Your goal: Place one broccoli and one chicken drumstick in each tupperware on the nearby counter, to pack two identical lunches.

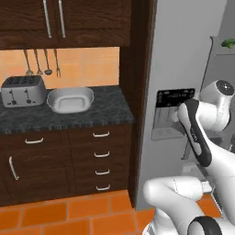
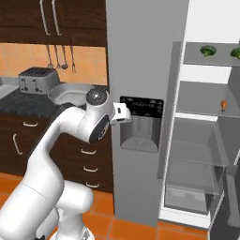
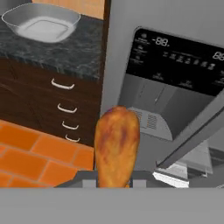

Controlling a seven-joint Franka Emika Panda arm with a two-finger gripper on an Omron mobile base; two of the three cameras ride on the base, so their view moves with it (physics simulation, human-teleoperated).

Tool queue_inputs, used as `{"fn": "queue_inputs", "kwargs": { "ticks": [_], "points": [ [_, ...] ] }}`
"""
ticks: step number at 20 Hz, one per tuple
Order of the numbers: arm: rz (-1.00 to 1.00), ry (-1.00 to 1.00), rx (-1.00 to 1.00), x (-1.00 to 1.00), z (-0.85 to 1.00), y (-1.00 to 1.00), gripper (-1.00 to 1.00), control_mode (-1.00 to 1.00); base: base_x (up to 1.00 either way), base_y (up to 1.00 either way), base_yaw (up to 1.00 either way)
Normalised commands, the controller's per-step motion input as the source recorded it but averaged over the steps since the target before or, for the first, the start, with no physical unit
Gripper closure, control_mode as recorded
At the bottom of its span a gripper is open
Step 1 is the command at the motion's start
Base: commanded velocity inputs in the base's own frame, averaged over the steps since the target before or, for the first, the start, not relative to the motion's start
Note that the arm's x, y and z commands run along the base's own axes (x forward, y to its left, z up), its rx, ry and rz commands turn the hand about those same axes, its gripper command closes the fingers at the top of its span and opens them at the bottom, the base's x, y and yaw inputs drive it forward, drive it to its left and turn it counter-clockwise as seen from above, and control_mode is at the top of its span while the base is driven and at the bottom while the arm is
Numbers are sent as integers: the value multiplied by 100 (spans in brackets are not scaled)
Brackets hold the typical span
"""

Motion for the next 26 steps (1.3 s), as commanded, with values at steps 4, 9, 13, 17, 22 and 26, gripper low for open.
{"fn": "queue_inputs", "kwargs": {
  "ticks": [4,9,13,17,22,26],
  "points": [
    [0,0,0,0,0,0,100,100,95,100,0],
    [0,0,0,0,0,0,100,100,100,100,-5],
    [0,0,0,0,0,0,100,100,98,100,-9],
    [0,0,0,0,0,0,100,100,65,100,-11],
    [-1,5,-4,26,-61,-8,100,-100,5,14,-2],
    [0,2,0,56,-57,-71,100,-100,0,0,0]
  ]
}}
